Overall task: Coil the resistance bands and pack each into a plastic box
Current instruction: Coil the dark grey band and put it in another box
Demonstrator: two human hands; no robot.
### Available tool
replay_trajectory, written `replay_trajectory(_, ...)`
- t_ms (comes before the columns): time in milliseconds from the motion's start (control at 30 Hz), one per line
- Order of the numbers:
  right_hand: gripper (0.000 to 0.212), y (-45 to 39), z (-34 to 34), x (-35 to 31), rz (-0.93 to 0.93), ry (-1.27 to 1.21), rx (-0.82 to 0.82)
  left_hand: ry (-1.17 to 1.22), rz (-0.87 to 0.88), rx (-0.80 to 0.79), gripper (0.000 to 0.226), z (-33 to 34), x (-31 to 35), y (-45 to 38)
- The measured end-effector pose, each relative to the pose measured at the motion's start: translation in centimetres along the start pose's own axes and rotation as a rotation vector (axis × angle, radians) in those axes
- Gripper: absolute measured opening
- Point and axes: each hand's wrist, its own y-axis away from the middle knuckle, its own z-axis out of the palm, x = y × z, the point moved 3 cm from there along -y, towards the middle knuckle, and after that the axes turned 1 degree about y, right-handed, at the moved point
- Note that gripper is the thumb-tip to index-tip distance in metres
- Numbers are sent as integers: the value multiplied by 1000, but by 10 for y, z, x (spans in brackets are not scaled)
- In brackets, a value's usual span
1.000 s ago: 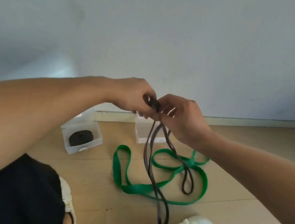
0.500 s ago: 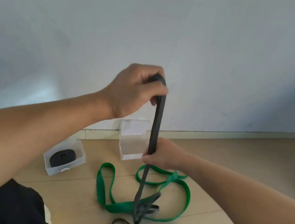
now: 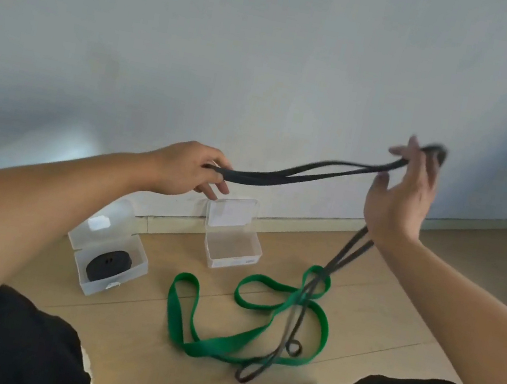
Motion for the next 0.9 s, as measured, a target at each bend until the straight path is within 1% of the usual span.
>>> replay_trajectory(33,39,-2,-6,-7,-146,69,41,-23,5,-29,18,4,3,-1)
replay_trajectory(100,44,-2,-10,-14,-346,188,57,-46,12,-48,10,10,8,-3)
replay_trajectory(133,43,-2,-10,-15,-410,242,47,-48,8,-66,8,13,11,-3)
replay_trajectory(200,40,-3,-9,-11,-446,358,-22,-56,-2,-130,5,18,14,-3)
replay_trajectory(300,36,-2,-3,8,-397,533,-167,-136,6,-212,7,24,17,-1)
replay_trajectory(367,39,1,-1,17,-329,572,-248,-205,22,-212,9,25,20,0)
replay_trajectory(400,43,2,0,21,-269,576,-313,-225,38,-191,9,24,22,-1)
replay_trajectory(467,52,5,4,29,-107,630,-543,-243,73,-129,9,22,26,-1)
replay_trajectory(533,57,12,9,33,13,738,-772,-221,106,-76,9,20,28,-2)
replay_trajectory(567,55,16,13,33,31,775,-840,-204,116,-61,9,20,30,-2)
replay_trajectory(600,49,19,15,27,11,769,-862,-192,123,-55,9,20,31,-2)
replay_trajectory(633,39,21,18,19,-26,697,-857,-192,129,-59,8,22,32,-2)
replay_trajectory(667,28,24,22,9,-48,548,-856,-202,132,-72,8,24,32,-2)
replay_trajectory(700,20,29,25,-4,-43,340,-874,-215,130,-90,7,27,32,-3)
replay_trajectory(733,18,36,27,-20,-22,120,-915,-218,122,-107,6,29,31,-3)
replay_trajectory(767,19,45,29,-36,10,-56,-975,-202,112,-120,5,30,31,-3)
replay_trajectory(800,21,54,31,-50,32,-168,-1037,-160,100,-124,4,29,31,-3)
replay_trajectory(833,24,62,33,-59,29,-213,-1077,-92,86,-120,3,28,31,-2)
replay_trajectory(900,33,73,41,-69,11,-233,-1069,82,50,-105,3,24,33,-1)
